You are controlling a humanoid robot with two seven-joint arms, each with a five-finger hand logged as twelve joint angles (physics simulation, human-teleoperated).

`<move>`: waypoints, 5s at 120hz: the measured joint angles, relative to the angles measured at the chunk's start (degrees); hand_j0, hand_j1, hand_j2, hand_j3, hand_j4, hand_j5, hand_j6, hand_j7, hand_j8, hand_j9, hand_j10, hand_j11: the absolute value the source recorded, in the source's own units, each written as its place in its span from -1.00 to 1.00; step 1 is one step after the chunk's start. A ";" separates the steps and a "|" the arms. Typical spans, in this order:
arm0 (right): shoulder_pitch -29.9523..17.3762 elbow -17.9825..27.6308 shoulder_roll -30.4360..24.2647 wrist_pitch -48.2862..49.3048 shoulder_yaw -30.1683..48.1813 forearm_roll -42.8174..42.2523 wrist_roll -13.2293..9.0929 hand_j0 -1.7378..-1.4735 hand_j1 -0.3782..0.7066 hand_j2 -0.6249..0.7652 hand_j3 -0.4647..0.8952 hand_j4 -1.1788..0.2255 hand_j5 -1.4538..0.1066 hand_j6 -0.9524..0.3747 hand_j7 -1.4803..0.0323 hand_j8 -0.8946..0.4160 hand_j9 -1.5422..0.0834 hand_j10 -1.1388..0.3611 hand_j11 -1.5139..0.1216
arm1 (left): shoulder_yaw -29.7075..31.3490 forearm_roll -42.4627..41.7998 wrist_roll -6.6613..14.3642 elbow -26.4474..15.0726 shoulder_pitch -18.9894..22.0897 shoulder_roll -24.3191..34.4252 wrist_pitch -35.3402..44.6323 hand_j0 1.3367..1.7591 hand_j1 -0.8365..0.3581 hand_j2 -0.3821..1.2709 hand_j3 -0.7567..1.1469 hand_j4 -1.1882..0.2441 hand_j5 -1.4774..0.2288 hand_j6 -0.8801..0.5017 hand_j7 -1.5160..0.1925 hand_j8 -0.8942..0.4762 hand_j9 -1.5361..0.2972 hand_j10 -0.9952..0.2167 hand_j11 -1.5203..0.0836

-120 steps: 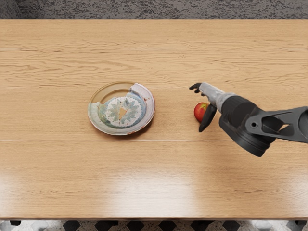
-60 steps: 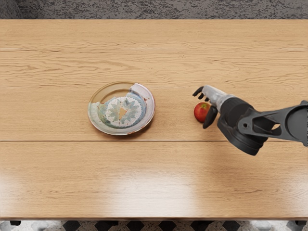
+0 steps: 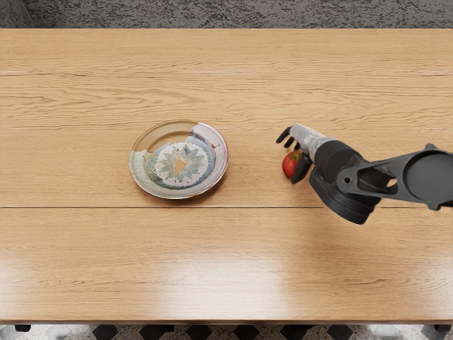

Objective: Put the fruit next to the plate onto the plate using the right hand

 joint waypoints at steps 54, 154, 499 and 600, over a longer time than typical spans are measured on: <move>-0.93 -3.17 2.42 0.01 -0.69 0.42 0.00 -0.40 -0.18 -0.20 -0.32 0.18 0.28 -0.09 0.36 -0.16 0.34 0.05 0.30 | 0.00 0.00 0.00 -0.01 0.00 0.00 0.00 0.52 0.52 -0.48 -0.21 0.34 0.38 -0.06 0.42 -0.03 0.35 0.26 0.52; -1.87 -3.40 2.56 0.05 -1.55 1.93 -0.01 -0.37 0.13 -0.15 -0.32 -0.08 -0.03 -0.25 0.04 -0.20 0.03 -0.18 -0.01 | 0.00 0.00 0.00 0.00 0.00 0.00 0.00 0.52 0.52 -0.48 -0.21 0.34 0.38 -0.06 0.42 -0.03 0.35 0.26 0.52; -13.08 -14.80 3.01 48.79 49.90 25.74 2.21 -0.40 -0.81 -0.11 -0.32 0.59 0.76 0.34 0.85 0.27 0.80 0.44 0.75 | 0.00 0.00 0.00 -0.01 0.00 0.00 0.00 0.52 0.52 -0.48 -0.20 0.34 0.38 -0.06 0.42 -0.03 0.35 0.26 0.52; -34.34 -11.66 -32.37 70.04 57.79 56.81 2.31 -0.40 -0.86 -0.11 -0.32 0.63 0.80 0.38 0.89 0.31 0.84 0.47 0.79 | -0.01 0.00 0.00 0.00 0.00 0.00 0.00 0.52 0.52 -0.48 -0.21 0.34 0.38 -0.06 0.42 -0.03 0.35 0.26 0.52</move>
